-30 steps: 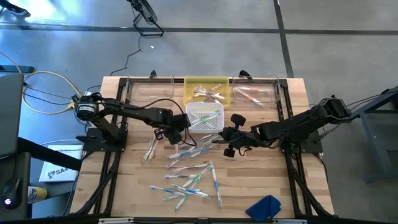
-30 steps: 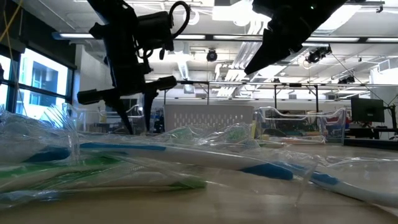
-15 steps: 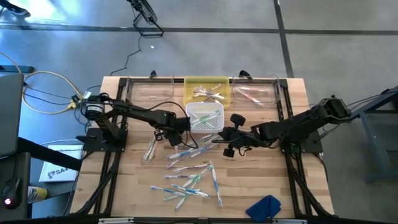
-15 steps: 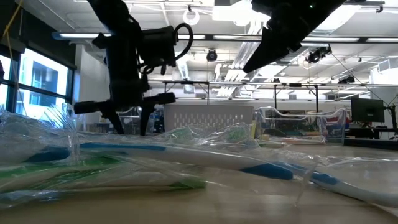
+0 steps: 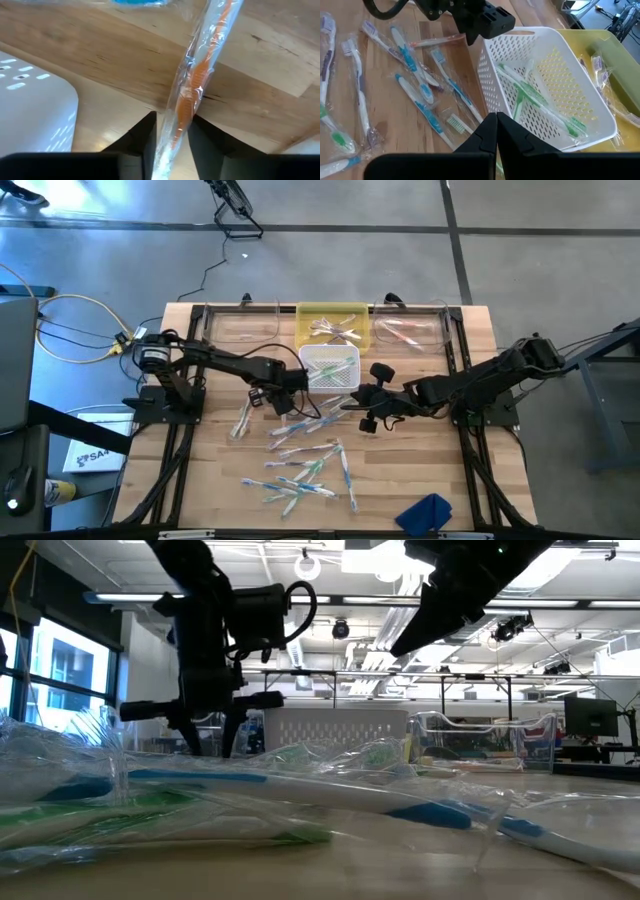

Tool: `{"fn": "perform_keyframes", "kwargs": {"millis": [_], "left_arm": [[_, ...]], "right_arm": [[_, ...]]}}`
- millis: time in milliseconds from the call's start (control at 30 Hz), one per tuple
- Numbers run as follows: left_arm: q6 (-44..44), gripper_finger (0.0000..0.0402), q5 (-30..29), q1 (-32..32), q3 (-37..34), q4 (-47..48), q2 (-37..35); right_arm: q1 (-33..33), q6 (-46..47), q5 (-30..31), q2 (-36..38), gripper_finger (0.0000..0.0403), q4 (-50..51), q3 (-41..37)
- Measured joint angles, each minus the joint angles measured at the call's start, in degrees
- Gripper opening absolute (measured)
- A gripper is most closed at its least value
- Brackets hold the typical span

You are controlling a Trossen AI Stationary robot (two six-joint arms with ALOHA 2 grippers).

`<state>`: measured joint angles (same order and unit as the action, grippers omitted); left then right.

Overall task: Pick & Place Toothbrushes
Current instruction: Put the orange toothbrush into the right transparent bin

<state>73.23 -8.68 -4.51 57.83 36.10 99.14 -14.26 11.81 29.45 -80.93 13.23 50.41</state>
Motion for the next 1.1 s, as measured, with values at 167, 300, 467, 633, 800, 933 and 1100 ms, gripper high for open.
{"fn": "perform_keyframes", "kwargs": {"millis": [167, 300, 467, 633, 800, 933, 1100], "left_arm": [[0.0, 0.0051, 0.1, 0.0, 0.2, 0.4, 0.1], [-0.2, 0.0027, 0.3, 0.0, 0.3, 2.4, 0.0], [-1.7, 0.0029, 0.2, 0.1, 0.4, 4.3, -0.1], [-3.2, 0.003, -2.0, 0.1, 0.4, 6.3, -0.2], [-3.5, 0.0014, -2.4, 0.0, 0.2, 8.8, -1.6], [-5.2, 0.0014, -2.5, 0.0, 0.1, 10.1, -4.2], [-6.4, 0.0024, -2.8, 0.0, 0.1, 11.0, -7.2]], "right_arm": [[0.0, 0.0, 0.0, 0.0, 0.0002, 0.2, 0.0], [0.0, 0.0, 0.0, 0.0, 0.0002, 0.2, 0.0], [0.0, 0.0, 0.0, 0.0, 0.0002, 0.3, 0.0], [0.0, -0.1, 0.0, 0.0, 0.0002, 0.3, 0.0], [0.0, -0.9, -1.4, 0.0, 0.0002, 0.3, 0.0], [0.0, -1.1, -1.5, 0.0, 0.0002, 0.4, 0.0], [0.0, -1.7, -1.5, 0.0, 0.0002, 0.4, 0.0]]}}
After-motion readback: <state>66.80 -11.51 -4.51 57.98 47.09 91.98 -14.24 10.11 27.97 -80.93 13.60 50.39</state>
